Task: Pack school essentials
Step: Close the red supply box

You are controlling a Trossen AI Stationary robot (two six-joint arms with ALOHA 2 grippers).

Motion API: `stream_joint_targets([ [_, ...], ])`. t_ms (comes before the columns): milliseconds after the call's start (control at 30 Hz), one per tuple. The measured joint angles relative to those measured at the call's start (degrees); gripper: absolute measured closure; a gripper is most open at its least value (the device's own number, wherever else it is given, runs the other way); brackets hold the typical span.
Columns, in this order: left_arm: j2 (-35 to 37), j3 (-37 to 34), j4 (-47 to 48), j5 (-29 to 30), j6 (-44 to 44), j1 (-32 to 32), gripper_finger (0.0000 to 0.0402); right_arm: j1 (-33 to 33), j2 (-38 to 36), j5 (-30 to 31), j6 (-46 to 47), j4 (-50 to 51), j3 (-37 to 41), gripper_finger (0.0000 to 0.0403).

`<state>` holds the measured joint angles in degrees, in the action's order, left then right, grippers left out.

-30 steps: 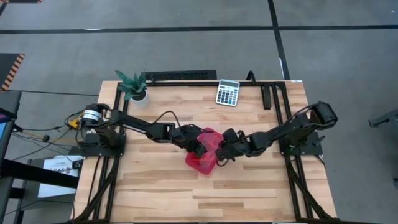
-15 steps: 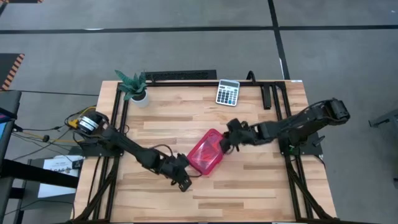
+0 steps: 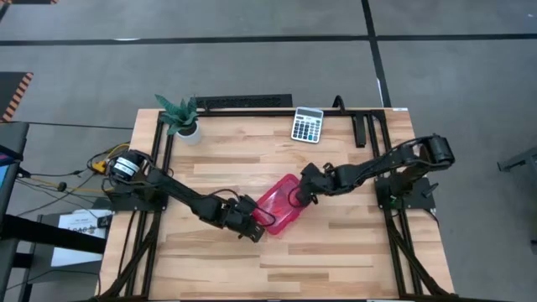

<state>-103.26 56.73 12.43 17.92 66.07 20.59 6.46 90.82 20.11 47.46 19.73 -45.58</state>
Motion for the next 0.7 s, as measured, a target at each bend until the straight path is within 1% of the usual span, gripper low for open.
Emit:
stream_joint_targets([
  [233,0.1,0.0,4.1,-0.9,-3.3,-3.5,0.0401,5.9,-1.1,0.2,9.0,1.5,0.2,0.0334],
  [400,0.1,-0.2,8.1,0.5,-3.3,-5.5,0.0401,10.7,-1.0,-1.8,14.7,1.1,0.2,0.0334],
  [500,0.1,-0.2,8.7,1.0,-3.0,-6.5,0.0401,13.3,-1.0,-2.2,17.7,0.8,0.1,0.0334],
  [600,0.1,-0.2,8.6,0.6,-3.1,-7.5,0.0401,14.9,-1.0,-2.0,18.9,0.5,0.1,0.0334],
  [700,0.2,-0.2,8.6,-0.1,-4.2,-8.1,0.0401,15.1,-0.4,-2.0,19.1,-0.1,0.0,0.0333],
])
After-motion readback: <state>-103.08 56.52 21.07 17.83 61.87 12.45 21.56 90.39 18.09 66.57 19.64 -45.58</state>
